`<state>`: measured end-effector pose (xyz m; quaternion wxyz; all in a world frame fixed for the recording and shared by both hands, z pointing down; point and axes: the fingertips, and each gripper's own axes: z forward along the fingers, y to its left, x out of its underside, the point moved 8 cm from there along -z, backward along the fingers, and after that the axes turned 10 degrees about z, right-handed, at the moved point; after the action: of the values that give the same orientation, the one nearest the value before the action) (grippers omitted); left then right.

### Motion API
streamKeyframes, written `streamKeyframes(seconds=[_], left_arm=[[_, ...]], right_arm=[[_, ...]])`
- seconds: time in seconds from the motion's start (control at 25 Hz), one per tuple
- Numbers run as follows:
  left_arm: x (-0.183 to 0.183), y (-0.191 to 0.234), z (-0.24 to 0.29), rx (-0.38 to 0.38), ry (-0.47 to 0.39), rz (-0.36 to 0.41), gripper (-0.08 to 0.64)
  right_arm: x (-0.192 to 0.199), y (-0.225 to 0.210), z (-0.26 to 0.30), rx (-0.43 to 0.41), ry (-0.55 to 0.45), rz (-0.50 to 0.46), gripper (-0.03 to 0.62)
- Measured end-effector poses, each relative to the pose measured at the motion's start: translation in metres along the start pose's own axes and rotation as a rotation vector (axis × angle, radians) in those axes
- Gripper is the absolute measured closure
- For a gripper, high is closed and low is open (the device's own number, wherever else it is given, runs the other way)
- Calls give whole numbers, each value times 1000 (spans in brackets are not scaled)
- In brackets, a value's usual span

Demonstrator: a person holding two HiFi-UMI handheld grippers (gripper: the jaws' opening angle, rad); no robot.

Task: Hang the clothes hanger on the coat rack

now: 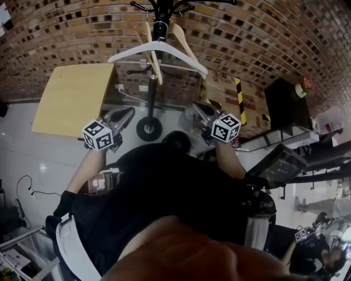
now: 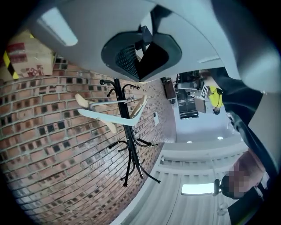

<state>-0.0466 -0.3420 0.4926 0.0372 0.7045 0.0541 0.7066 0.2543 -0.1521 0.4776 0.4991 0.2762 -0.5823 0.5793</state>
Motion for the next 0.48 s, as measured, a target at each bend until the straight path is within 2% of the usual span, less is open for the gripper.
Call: streamKeyframes(seconds=[0.48], left_arm=[[-4,8,-1,-17,-1,6,558]], right_arm=[[-6,-8,5,-8,4,-15,580]])
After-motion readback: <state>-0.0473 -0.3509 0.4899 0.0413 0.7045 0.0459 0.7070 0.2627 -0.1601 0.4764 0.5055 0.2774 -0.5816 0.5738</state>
